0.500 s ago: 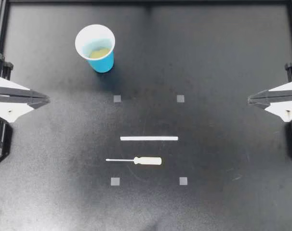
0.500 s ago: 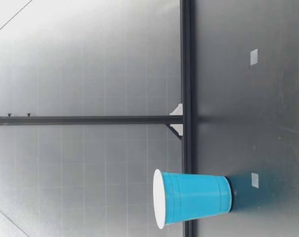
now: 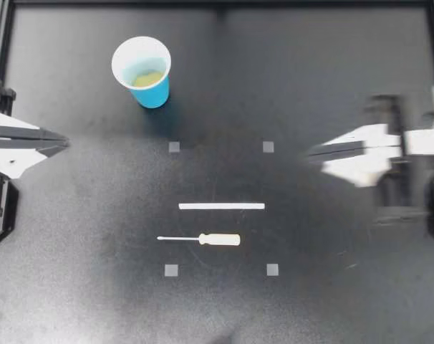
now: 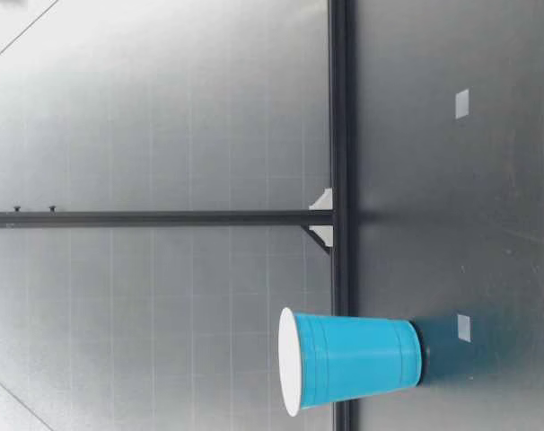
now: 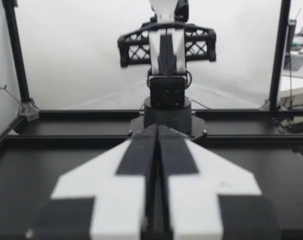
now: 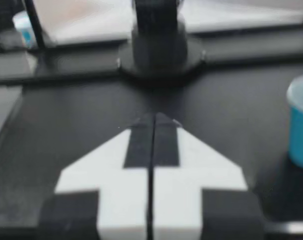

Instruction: Pick up the screwdriver with the right arm, hand it over to the left arm then place it into the cup.

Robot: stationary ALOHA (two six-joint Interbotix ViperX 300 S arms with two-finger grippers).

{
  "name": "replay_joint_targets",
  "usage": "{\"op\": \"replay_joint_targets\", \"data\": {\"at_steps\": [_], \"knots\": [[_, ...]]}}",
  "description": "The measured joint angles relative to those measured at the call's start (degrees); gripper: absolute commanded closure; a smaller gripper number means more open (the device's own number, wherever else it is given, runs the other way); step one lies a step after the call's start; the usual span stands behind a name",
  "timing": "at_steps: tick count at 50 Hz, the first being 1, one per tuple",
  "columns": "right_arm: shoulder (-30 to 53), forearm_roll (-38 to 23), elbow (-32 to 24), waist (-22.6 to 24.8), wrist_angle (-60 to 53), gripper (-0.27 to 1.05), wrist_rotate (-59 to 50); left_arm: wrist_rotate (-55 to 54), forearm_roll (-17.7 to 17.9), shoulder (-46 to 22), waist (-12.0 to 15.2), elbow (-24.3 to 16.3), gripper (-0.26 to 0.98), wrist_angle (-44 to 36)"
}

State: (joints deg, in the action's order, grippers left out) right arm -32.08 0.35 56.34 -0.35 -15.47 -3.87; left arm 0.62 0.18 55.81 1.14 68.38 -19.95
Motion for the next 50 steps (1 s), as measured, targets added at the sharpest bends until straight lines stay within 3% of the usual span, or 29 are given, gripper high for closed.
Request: {"op": "replay_joint_targets", "data": {"at_steps": [16, 24, 38, 50], "knots": [[20.4, 0.0, -16.3, 3.3, 19.2, 0.73, -3.3, 0.2, 0.0, -0.3, 0.0, 1.1, 0.64, -0.1], [28.8, 0.0, -24.9, 4.0, 30.4, 0.58, -4.5, 0.2, 0.0, -0.3, 0.0, 1.8, 0.64, -0.1], [41.7, 0.5, -37.4, 4.7, 44.4, 0.21, -6.8, 0.0, 0.0, 0.2, 0.0, 2.9, 0.64, -0.1], [50.8, 0.4, -45.6, 5.4, 54.8, 0.18, -6.7, 0.1, 0.0, 0.7, 0.0, 3.4, 0.64, -0.1]]}}
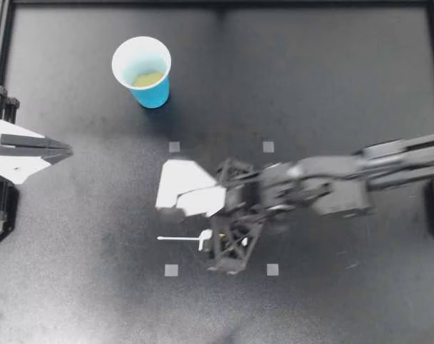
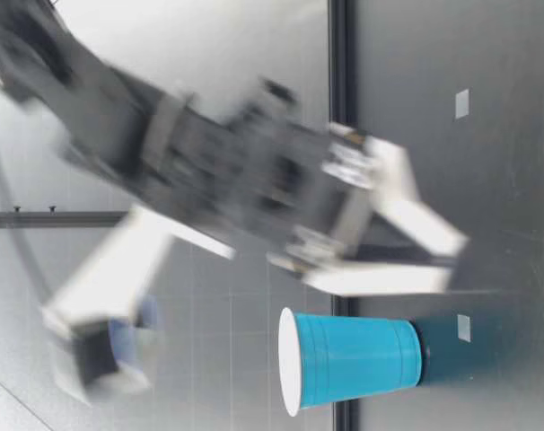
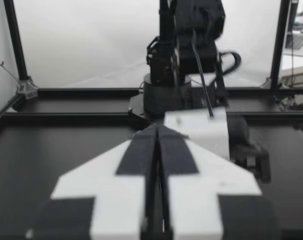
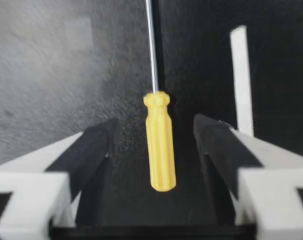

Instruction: Pick up the screwdriver with the right arm, hand it over to the left arm then place it into the cup.

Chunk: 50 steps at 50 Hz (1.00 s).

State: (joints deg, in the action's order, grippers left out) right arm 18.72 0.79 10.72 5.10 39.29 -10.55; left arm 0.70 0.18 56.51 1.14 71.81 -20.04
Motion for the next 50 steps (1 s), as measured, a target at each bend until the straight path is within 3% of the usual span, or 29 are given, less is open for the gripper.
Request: {"op": "replay_joint_targets", "data": {"at_steps": [24, 50], "knots": [[5.0, -4.7, -2.2, 0.4, 0.0, 0.18, 0.2, 0.0, 0.0, 0.3, 0.0, 0.6, 0.64, 0.0], [7.3, -4.9, -2.2, 1.7, -1.5, 0.19, 0.2, 0.1, 0.0, 0.3, 0.0, 0.9, 0.64, 0.0]]}}
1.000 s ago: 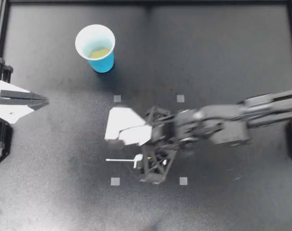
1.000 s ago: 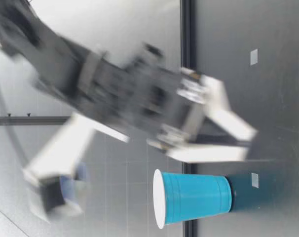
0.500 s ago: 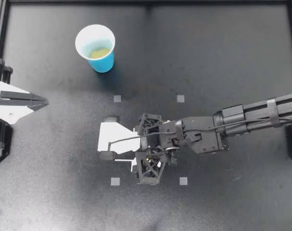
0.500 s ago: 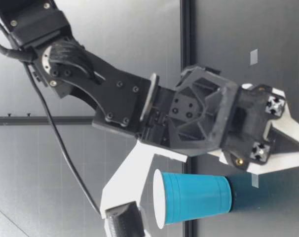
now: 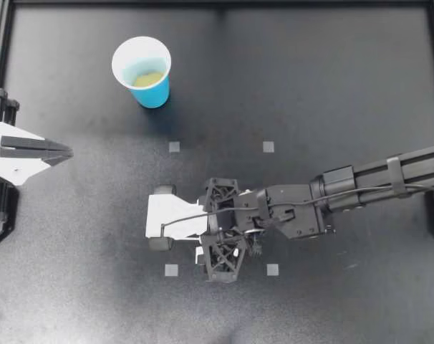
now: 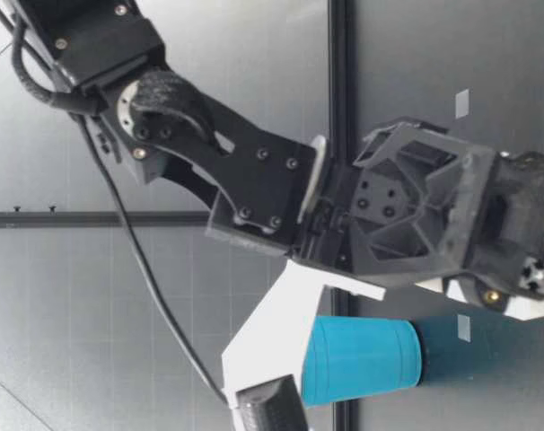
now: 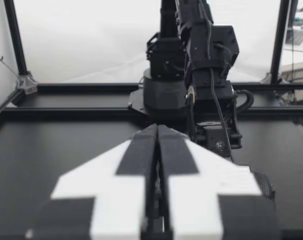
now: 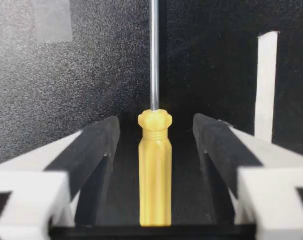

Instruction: Pick up the screwdriver with the right arm, hand it over to the left arm then place it into the cup.

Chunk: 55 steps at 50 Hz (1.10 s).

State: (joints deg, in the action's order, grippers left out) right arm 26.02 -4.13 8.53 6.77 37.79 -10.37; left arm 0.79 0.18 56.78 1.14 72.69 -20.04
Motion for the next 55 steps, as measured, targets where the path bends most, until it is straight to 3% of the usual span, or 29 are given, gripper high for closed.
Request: {"op": "replay_joint_targets", "data": {"at_steps": [8, 26, 35, 46, 55], "knots": [[0.4, 0.0, 0.0, 0.0, 0.0, 0.25, 0.1, -0.1, 0.0, 0.0, 0.0, 0.0, 0.64, 0.0], [0.4, 0.0, 0.5, 0.0, 0.0, 0.68, -0.2, -0.1, 0.0, 0.1, 0.0, 0.0, 0.64, 0.0], [0.4, 0.0, 0.7, 0.0, -0.1, 0.76, -0.2, -0.3, 0.0, -0.6, 0.0, 0.1, 0.60, -1.1], [-2.9, 0.0, 3.5, 0.1, -3.4, 0.76, -1.1, -0.3, 0.0, -3.5, 0.0, 1.2, 0.32, -4.7], [-9.9, 0.1, 10.9, 0.3, -15.7, 0.77, -4.5, -0.2, 0.0, -6.4, 0.0, 1.7, 0.05, -7.8]]}}
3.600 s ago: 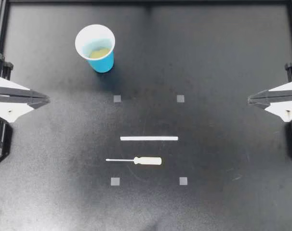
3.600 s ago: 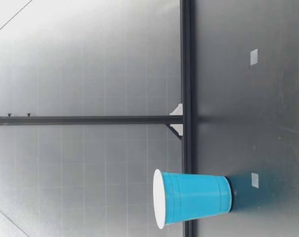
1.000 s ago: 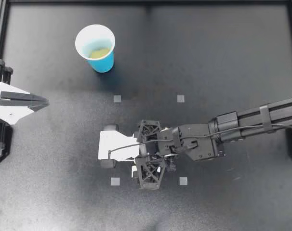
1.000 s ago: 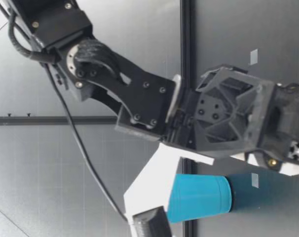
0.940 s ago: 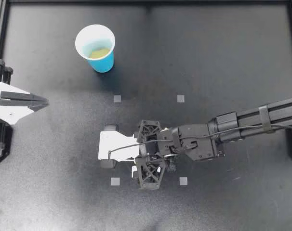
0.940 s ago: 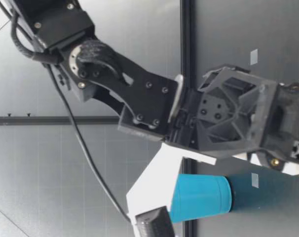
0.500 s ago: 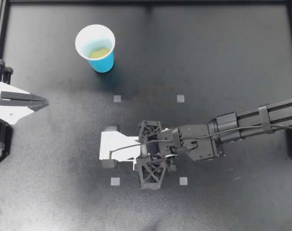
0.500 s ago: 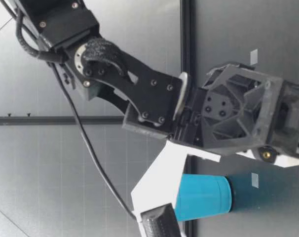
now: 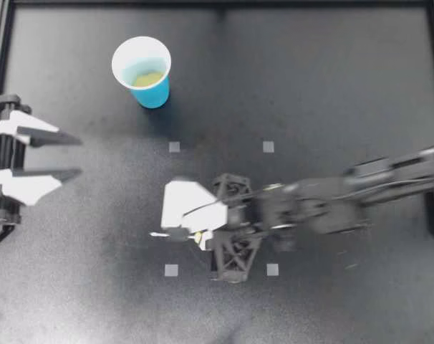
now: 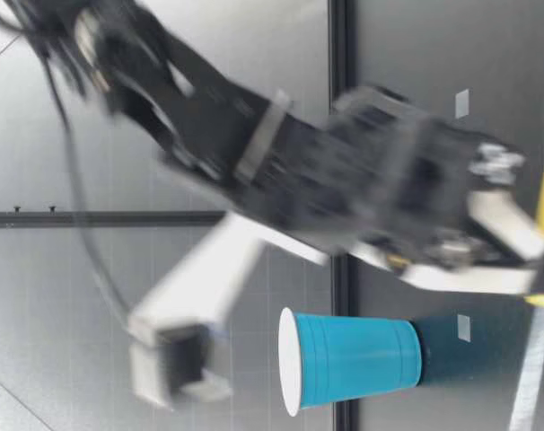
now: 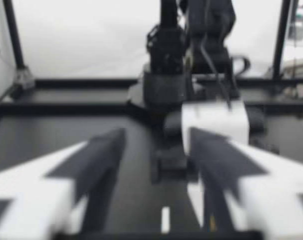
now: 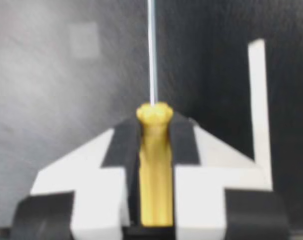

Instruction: Pick up the screwdriver with the right arm, hand it over to the left arm then place it into the cup.

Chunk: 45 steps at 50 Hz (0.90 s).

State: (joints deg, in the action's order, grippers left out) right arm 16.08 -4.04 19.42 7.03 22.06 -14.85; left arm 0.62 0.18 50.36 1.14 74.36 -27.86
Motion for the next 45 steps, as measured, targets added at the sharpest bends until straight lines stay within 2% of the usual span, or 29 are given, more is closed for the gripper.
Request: {"op": "replay_joint_targets", "data": {"at_steps": [14, 21, 30, 45], "knots": [[-10.4, 1.2, 17.2, -0.5, -33.1, 0.77, -3.8, -1.2, 0.0, -6.6, 0.0, 0.0, 0.03, -5.9], [-13.2, 2.6, 21.7, -2.4, -46.8, 0.77, -3.0, -2.7, 0.0, -9.2, 0.0, 0.0, 0.03, -9.6], [-13.5, 2.8, 21.7, -5.3, -52.6, 0.77, 0.0, -5.4, 0.0, -11.6, 0.0, 0.0, 0.03, -13.0], [-10.9, 2.8, 15.0, -6.9, -53.2, 0.77, 5.3, -5.6, 0.0, -14.6, 0.0, -2.1, 0.03, -14.5]]}}
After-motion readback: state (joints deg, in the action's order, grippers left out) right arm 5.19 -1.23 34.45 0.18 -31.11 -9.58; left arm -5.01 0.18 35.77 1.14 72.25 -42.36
